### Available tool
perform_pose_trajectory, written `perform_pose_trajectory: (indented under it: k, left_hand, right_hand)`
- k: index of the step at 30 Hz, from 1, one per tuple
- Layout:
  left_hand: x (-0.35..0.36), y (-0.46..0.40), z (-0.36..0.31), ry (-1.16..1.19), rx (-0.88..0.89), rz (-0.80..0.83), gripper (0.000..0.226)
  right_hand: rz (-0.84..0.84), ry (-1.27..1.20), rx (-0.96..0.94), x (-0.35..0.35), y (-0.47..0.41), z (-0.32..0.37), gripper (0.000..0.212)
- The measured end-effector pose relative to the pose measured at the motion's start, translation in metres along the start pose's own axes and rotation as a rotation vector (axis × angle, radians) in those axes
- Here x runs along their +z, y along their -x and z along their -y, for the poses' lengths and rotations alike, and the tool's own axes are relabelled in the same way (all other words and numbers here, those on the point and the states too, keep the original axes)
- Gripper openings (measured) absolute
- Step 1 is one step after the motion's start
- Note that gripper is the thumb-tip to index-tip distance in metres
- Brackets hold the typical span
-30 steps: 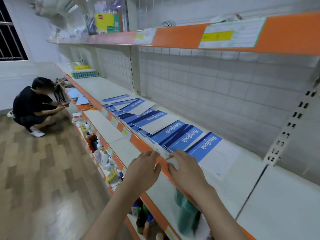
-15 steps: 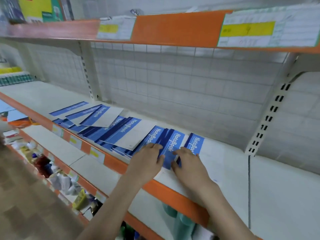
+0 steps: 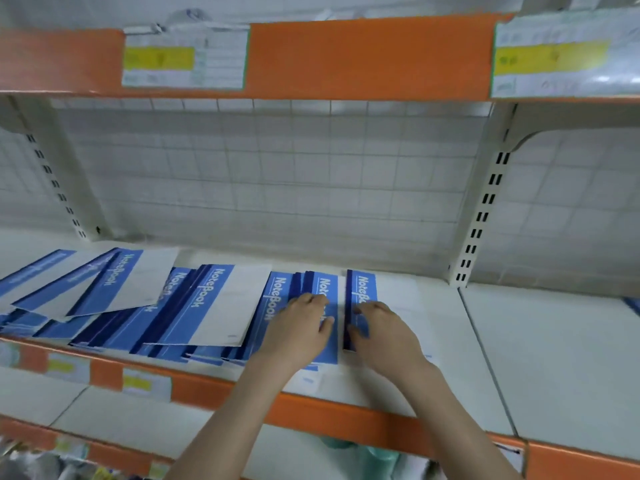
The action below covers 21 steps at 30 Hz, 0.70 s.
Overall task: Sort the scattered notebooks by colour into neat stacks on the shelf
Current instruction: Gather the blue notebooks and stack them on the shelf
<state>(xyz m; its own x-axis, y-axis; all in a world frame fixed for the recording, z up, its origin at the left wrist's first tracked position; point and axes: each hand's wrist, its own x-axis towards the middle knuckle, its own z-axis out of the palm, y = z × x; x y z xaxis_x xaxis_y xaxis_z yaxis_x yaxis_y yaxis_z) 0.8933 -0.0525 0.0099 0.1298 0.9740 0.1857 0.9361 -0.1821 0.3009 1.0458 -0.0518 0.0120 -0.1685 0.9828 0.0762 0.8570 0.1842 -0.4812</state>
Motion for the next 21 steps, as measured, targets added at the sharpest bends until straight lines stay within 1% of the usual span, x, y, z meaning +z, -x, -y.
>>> perform_pose_trajectory:
  k: [3,5,9,13,16,21]
  left_hand:
    - [0.007,-0.012,0.001,0.021,0.002,-0.013,0.037]
    - [0.01,-0.019,0.003,0.025,-0.031,-0.041,0.036]
    - [0.015,-0.026,0.005,-0.014,-0.158,-0.101,0.037]
    - [0.022,-0.028,0.007,-0.067,-0.206,-0.103,0.038]
    - [0.029,-0.026,0.01,-0.1,-0.207,-0.129,0.038]
    - [0.037,-0.023,0.011,-0.165,-0.197,-0.182,0.043]
  right_hand:
    - [0.015,0.062,0.047,0.001,-0.01,-0.002,0.029]
    - [0.021,0.104,0.083,0.002,-0.017,-0.001,0.031]
    - [0.044,0.184,0.151,0.008,-0.028,0.003,0.049]
    - [0.027,0.242,0.177,0.014,-0.035,0.01,0.055]
    - [0.008,0.26,0.199,0.014,-0.04,0.012,0.05]
    - [-0.07,0.291,0.18,0.017,-0.044,0.011,0.026]
